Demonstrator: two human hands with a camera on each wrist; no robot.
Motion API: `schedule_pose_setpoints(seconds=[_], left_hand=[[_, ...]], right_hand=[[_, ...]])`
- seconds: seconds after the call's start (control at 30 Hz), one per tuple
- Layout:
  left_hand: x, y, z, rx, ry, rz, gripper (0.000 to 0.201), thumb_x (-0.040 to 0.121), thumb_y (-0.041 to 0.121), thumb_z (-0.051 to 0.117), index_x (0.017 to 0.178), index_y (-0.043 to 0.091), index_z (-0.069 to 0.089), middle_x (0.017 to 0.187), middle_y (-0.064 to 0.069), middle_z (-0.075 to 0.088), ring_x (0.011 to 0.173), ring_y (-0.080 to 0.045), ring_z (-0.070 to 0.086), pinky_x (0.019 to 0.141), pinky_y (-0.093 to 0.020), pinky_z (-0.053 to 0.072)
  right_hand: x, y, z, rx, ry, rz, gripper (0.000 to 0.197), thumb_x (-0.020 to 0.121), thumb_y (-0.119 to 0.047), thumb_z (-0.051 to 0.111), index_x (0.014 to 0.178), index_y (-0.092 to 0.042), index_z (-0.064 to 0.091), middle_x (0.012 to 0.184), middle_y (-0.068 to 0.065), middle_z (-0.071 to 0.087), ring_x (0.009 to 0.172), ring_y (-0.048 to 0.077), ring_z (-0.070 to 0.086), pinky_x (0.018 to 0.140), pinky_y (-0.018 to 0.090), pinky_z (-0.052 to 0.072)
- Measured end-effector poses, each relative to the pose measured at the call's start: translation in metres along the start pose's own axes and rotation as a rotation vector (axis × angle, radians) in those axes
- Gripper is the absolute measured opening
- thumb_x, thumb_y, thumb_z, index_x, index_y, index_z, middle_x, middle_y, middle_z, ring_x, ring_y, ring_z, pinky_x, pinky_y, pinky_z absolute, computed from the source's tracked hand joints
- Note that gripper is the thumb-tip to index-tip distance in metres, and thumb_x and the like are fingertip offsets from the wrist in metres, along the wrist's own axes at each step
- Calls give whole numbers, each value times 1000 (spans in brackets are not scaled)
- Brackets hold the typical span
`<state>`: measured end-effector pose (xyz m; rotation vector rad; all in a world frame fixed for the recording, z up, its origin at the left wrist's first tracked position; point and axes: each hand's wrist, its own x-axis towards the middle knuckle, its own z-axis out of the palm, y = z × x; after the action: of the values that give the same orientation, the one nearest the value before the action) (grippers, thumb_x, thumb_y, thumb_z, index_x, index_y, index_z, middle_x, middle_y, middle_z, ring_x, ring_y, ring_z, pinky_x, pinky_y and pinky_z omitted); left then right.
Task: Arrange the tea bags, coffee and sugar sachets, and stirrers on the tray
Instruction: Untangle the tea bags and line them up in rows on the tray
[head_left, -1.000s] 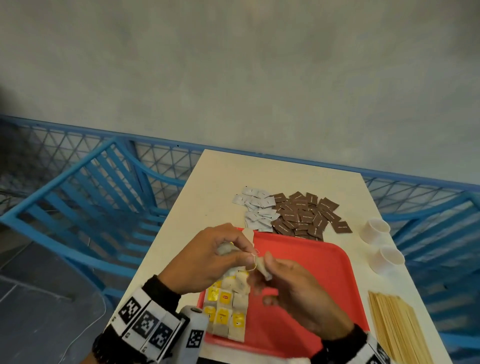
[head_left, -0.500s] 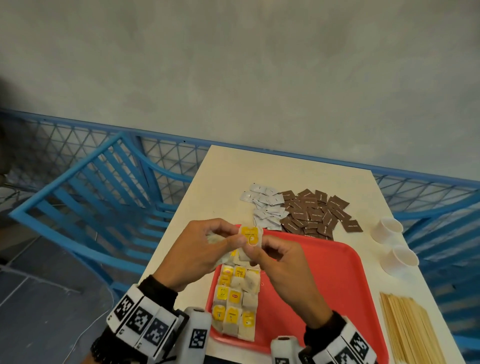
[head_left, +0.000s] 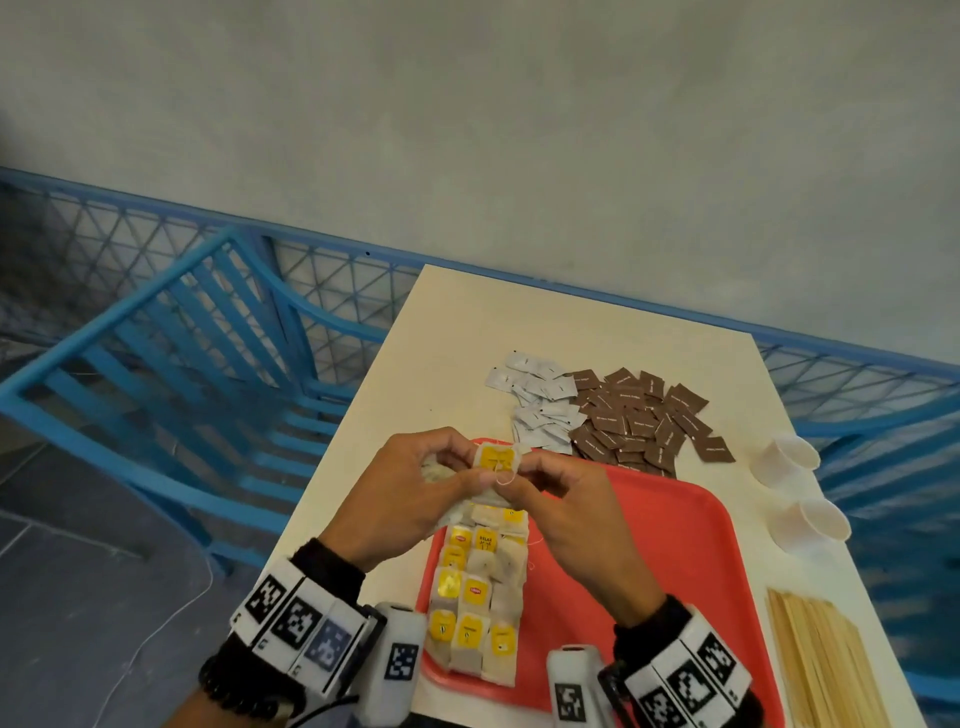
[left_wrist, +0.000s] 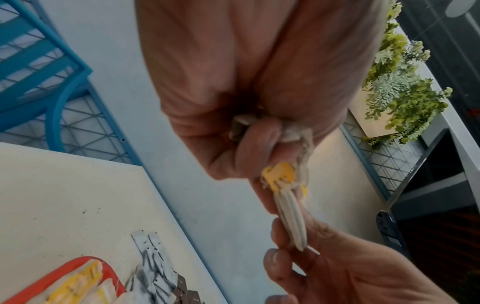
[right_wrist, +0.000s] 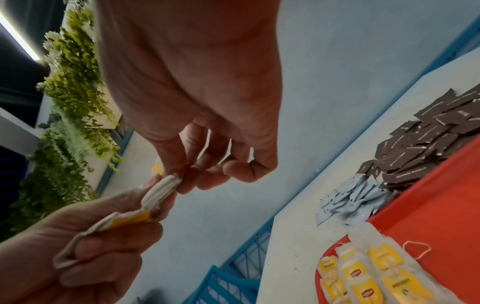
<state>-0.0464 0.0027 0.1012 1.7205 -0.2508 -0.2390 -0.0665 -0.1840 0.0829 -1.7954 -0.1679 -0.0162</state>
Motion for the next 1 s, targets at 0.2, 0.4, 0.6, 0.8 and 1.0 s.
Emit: schedule_pose_setpoints(seconds=[0.2,0.4,0.6,0.8,1.0], left_hand=[[2,-36,-15,-96,264,-153,17,91,32,69,87,15,70,79,-5,71,56,-12,53,46,-28,42],[-16,-72,-25,-234,292,-361,9,91,19,69,91,11,70,84,-8,68,62,-15,54,51,-30,46],[-20,-81,-27,-295,283,-422,13,93,19,66,97,7,69,87,-10,68,65,-16,55,53,-28,49],[-17,-77,-26,-359,279,-448,24,98,28,58,102,7,68,96,-13,69,71,-19,59,58,-27,53],[-16,-69,-24,-467,228,-441,18,100,14,53,107,5,67,101,-15,70,73,-23,66,62,-31,57]], right_hand=[[31,60,6,-150,104,267,19,84,-12,77,72,-1,66,59,3,57,53,7,46,52,22,40],[42,124,45,-274,32,556,50,79,-6,78,49,-20,41,50,-9,38,42,3,34,49,21,34],[41,142,70,-339,62,664,44,76,-7,80,48,-16,47,49,0,45,45,13,43,45,20,39],[40,133,76,-603,38,629,31,76,-34,74,76,-21,46,76,-1,56,65,17,52,55,32,43],[42,103,67,-532,31,444,25,83,-31,71,75,-19,51,72,-4,63,68,16,59,60,36,49]])
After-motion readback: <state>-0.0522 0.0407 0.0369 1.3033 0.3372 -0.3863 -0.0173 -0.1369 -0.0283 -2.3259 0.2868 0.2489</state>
